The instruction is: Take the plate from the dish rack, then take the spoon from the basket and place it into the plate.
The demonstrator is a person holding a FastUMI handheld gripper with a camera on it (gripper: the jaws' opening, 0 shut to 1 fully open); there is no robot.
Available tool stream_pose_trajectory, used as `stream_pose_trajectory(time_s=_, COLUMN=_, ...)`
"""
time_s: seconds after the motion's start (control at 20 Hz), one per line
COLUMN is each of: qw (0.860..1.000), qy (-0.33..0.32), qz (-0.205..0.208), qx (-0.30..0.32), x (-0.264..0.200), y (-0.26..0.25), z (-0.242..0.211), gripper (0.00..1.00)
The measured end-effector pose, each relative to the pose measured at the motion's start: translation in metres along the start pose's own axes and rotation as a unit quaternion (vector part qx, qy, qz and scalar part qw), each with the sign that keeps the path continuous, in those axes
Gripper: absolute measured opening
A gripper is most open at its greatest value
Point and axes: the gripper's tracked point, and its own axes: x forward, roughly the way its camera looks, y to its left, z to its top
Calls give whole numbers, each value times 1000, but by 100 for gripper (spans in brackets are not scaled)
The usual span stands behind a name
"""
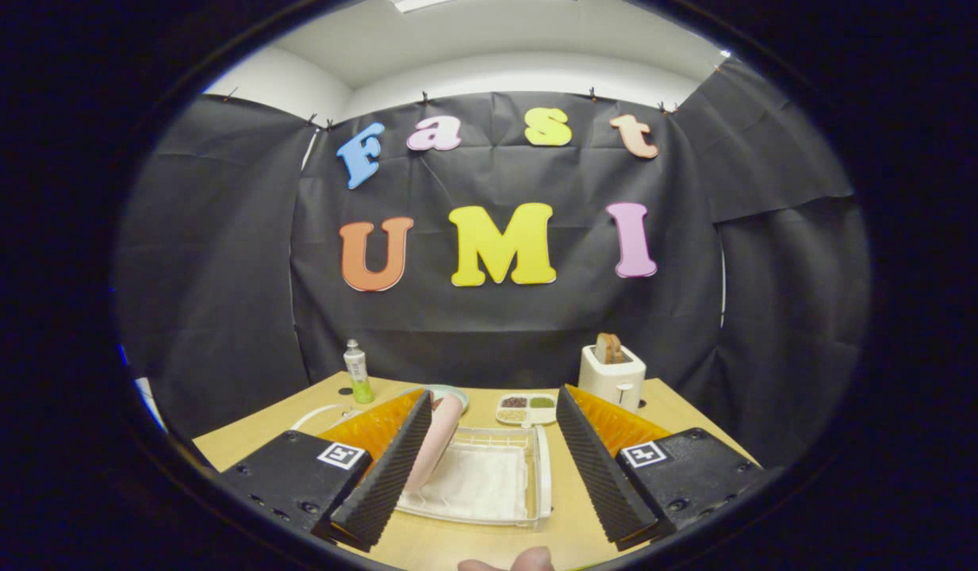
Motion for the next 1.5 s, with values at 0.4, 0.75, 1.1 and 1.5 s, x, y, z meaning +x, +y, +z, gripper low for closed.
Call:
stream_pose_trajectory(time_s=0.4, qw=989, qy=143, qz=24, qx=-9, x=76, y=35, z=-18, gripper=100)
stream_pose_trajectory(time_s=0.75, qw=972, qy=232, qz=28, qx=36, x=110, y=61, z=-61, gripper=100)
stream_pose_trajectory(time_s=1.1, qw=957, qy=283, qz=8, qx=64, x=136, y=72, z=-97, gripper=85)
stream_pose_trajectory(time_s=1.5, qw=948, qy=308, qz=-35, qx=77, x=140, y=77, z=-106, gripper=52)
